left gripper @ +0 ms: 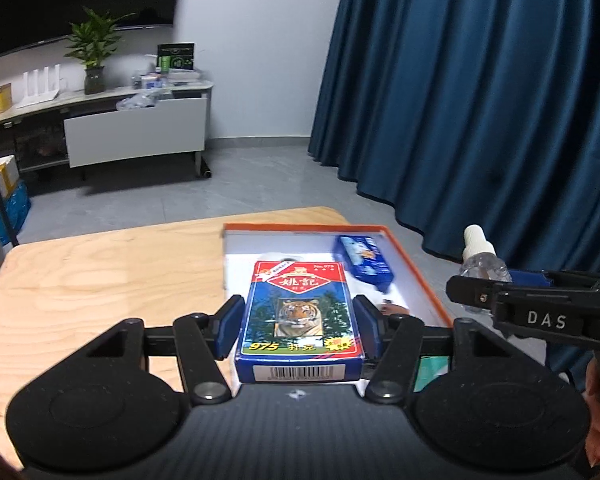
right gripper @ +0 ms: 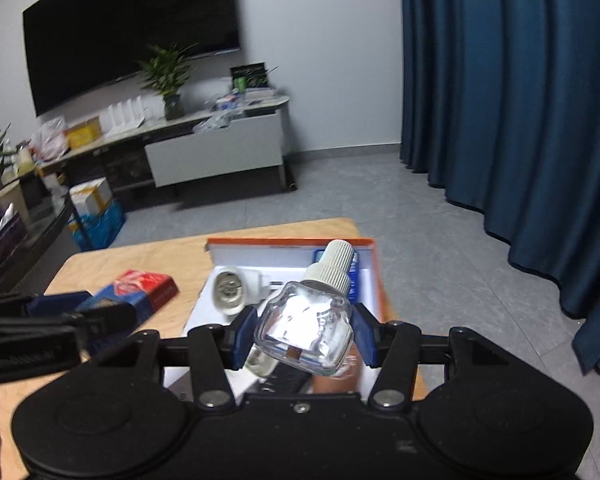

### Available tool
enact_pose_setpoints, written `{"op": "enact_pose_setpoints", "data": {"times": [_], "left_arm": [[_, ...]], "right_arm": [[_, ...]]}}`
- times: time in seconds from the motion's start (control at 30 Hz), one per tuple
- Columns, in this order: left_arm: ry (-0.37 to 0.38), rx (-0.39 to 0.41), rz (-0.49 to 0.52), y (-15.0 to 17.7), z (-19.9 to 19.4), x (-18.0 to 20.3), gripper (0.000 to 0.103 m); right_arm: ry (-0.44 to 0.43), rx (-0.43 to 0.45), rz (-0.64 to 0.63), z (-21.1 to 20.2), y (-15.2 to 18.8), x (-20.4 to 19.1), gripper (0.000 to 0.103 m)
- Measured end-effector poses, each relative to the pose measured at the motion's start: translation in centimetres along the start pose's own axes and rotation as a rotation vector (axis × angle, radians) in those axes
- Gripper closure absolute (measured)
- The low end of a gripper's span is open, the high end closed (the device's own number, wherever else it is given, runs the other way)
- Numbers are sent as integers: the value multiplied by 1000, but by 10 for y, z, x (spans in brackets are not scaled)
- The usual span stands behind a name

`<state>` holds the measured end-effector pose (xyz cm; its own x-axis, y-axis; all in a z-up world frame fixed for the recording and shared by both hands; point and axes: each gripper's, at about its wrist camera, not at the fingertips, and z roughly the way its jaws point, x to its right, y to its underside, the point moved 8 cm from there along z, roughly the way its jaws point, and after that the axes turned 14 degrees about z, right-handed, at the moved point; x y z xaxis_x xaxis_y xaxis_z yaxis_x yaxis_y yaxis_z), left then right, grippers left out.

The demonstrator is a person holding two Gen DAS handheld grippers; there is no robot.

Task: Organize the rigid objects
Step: 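Carry the tiger card box and glass diffuser over the white lid, then hold the tiger card box and glass diffuser still above the lid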

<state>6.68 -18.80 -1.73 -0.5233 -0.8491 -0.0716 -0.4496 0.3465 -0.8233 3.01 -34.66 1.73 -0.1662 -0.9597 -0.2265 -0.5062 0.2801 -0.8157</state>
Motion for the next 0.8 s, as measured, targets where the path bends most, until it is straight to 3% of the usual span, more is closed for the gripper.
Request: {"op": "enact_pose_setpoints", "data": {"times": [0.23, 0.8], "left_arm": [[1, -39, 27, 15, 2, 15, 43], [2, -59, 51, 14, 3, 30, 43]], "right_arm": [[-23, -33, 22, 6, 13, 10, 41], [-39, -70, 30, 26, 15, 2, 41]]}}
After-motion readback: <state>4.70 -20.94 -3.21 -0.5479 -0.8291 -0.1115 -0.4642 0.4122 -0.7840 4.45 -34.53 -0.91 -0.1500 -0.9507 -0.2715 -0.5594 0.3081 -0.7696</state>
